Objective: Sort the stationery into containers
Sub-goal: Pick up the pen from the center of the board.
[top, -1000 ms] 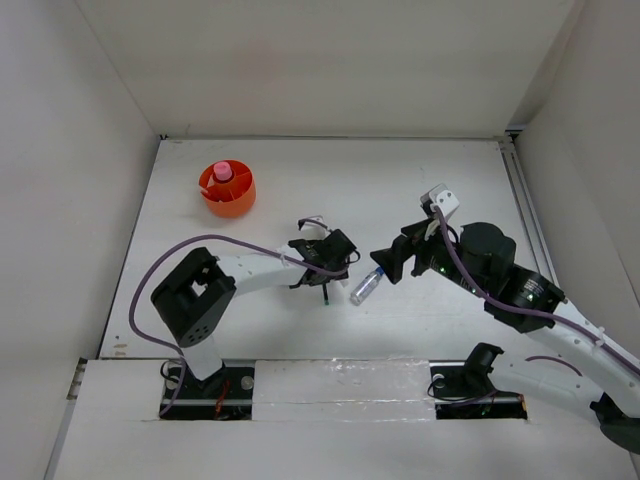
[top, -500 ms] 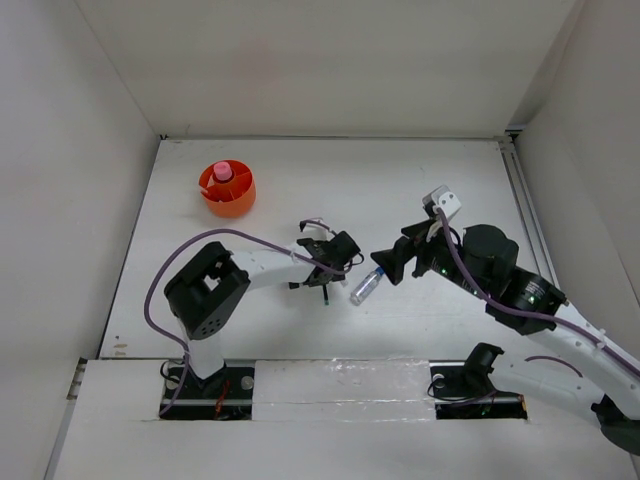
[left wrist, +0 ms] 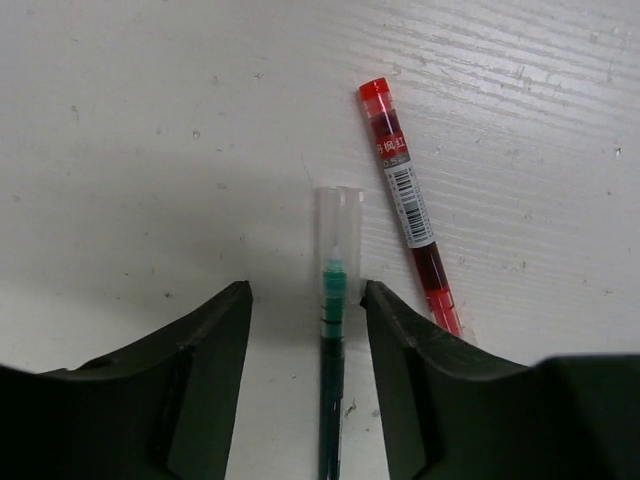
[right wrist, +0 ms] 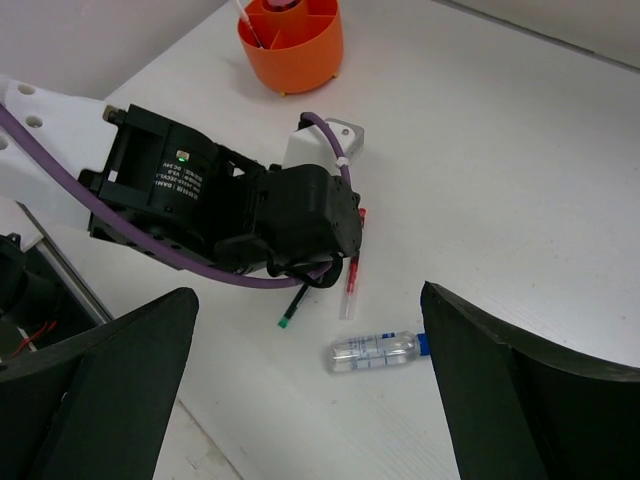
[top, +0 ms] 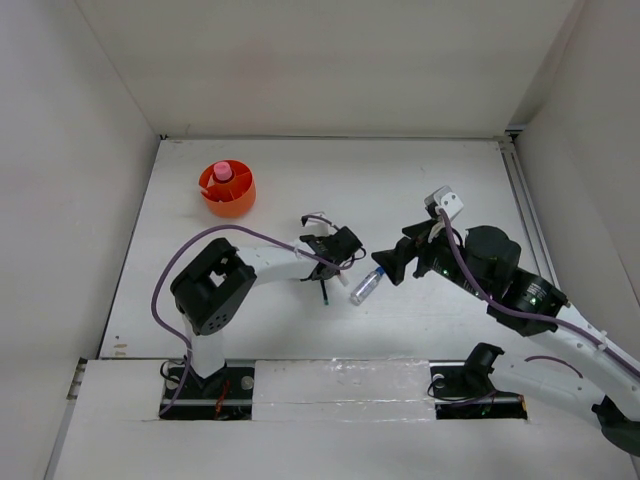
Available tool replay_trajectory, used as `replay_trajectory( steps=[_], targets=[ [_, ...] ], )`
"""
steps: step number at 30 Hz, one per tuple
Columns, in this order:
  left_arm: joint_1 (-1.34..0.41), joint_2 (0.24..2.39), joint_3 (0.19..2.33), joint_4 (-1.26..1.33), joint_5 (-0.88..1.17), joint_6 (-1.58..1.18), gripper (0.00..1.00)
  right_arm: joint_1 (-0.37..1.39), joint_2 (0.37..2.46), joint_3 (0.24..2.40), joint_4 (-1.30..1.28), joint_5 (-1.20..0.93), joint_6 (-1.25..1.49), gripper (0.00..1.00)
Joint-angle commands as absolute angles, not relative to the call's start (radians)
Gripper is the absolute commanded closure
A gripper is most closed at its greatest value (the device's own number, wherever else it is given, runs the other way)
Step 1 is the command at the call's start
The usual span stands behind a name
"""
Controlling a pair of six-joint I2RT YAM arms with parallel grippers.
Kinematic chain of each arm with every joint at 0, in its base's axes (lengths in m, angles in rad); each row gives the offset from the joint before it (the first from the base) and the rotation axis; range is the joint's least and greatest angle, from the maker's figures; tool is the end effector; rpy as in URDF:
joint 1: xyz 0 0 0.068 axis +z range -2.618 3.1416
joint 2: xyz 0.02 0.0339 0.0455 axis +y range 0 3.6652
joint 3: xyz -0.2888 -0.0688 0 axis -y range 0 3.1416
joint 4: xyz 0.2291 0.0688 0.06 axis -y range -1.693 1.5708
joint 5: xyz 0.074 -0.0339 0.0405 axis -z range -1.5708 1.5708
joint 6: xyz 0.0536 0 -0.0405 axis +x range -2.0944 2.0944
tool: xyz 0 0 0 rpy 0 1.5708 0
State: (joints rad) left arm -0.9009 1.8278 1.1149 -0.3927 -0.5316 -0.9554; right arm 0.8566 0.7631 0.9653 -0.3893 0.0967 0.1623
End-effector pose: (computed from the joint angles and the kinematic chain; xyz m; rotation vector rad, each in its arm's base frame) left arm 0.2447 -0.2652 0.1809 -0.2244 2.4411 -0.0648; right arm 0.1014 0.1090 0.3942 -0.5452 1.7191 0.6520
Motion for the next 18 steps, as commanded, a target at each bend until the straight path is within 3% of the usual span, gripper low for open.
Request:
replay_trajectory(
  steps=[1,3,4,6,11,18],
  targets=[
    [-0.890,1.867,1.071,-0.449,-0.499,-0.957,0.58,0.850,0.750,0.968,-0.336,0.086,0.172,0.01],
    [-0.890,1.867,1.060,-0.449,-0.499,-0.957,0.69,0.850,0.750,0.968,-0.327,0.077,0.172,0.01],
    [-0.890,1.867,1.060,-0.449,-0.499,-0.957,0.85,0.850,0.750,0.959,-0.327,0.077,0.172,0.01],
    [-0.890,1.878,1.060,-0.449,-0.499,-0.957,1.00,0.850,0.759,0.959,-0.327,0.077,0.172,0.01],
    [-0.890,1.867,1.025,-0.449,-0.521,-0.976,1.00,0.850,0.769,0.959,-0.327,0.067,0.172,0.01],
    [-0.803,1.662,1.043,-0.491,-0.615,-0.953,1.00,0.850,0.769,0.959,-0.307,0.049,0.172,0.01]
  ],
)
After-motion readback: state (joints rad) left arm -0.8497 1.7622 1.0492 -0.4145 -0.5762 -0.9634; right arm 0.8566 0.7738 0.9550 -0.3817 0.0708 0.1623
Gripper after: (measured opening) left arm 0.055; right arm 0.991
